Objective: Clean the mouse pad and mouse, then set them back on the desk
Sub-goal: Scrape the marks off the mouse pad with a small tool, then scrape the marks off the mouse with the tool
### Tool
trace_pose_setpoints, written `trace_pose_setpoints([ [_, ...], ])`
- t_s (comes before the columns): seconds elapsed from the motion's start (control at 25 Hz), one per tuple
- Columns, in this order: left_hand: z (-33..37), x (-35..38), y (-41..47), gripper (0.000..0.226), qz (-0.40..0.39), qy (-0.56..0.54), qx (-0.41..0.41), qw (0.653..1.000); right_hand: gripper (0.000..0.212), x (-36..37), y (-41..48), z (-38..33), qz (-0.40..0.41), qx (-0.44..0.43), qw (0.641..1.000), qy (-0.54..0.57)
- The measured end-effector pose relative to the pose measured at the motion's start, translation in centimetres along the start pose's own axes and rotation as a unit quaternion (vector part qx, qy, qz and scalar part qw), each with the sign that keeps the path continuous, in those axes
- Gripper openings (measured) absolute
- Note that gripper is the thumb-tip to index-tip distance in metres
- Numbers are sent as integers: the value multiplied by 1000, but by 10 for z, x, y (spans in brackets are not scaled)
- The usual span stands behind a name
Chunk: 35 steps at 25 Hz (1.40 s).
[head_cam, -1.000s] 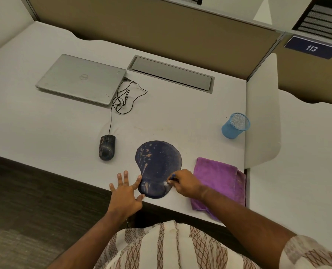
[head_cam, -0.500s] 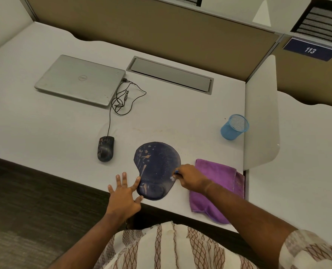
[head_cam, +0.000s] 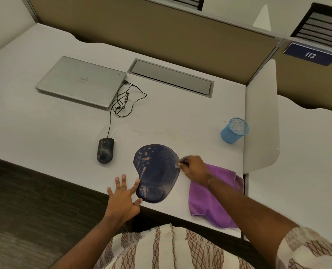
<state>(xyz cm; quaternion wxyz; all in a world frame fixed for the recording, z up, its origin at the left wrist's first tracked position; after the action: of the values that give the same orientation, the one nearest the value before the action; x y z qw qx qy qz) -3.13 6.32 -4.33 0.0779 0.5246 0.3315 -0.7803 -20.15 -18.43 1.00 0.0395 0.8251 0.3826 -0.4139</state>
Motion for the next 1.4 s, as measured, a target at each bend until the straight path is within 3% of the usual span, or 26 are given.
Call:
trace_pose_setpoints([
  [0.12, 1, -2, -1, 79, -4, 10, 0, 1000, 19, 26, -29, -5, -88, -13, 996, -13],
  [0.24, 1, -2, -1, 78, -5, 13, 1, 1000, 16, 36, -28, -6, -123, -25, 992, -35],
  [0.4, 0, -1, 0, 79, -7, 11, 0, 1000, 15, 18, 10, -1, -68, 13, 997, -19],
  [0.64, 0, -3, -1, 78, -12, 3, 7, 1000, 19, -1, 44, -7, 85, 41, 994, 52],
  [0.88, -7, -7, -4, 75, 2, -104, 9, 995, 17, 18, 29, 1, 55, 41, 998, 5],
  [0.96, -17, -15, -13, 70, 69, -196, -31, 978, 16, 14, 29, -8, 78, 48, 996, 22],
  [1.12, -55, -54, -10, 42, 335, -298, -142, 883, 23, 24, 40, -62, 76, 27, 990, 114],
  [1.2, -75, -70, 8, 47, 347, -292, -158, 877, 29, 41, 47, -100, 29, -4, 990, 137],
  [1.4, -104, -71, 58, 86, 264, -298, -156, 904, 18, 93, 75, -177, -30, -74, 987, 143],
])
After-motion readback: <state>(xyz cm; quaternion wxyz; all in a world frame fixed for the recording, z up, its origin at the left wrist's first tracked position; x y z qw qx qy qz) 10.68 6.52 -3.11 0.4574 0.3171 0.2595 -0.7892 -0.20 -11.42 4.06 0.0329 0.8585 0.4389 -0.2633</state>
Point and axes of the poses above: each hand's wrist, its own y-axis towards the middle knuckle, its own x-axis out of the palm, z = x × y, the point moved 2 cm from there along y, towards the middle knuckle, and after that the axes turned 6 degrees about z, right-handed, at the moved point
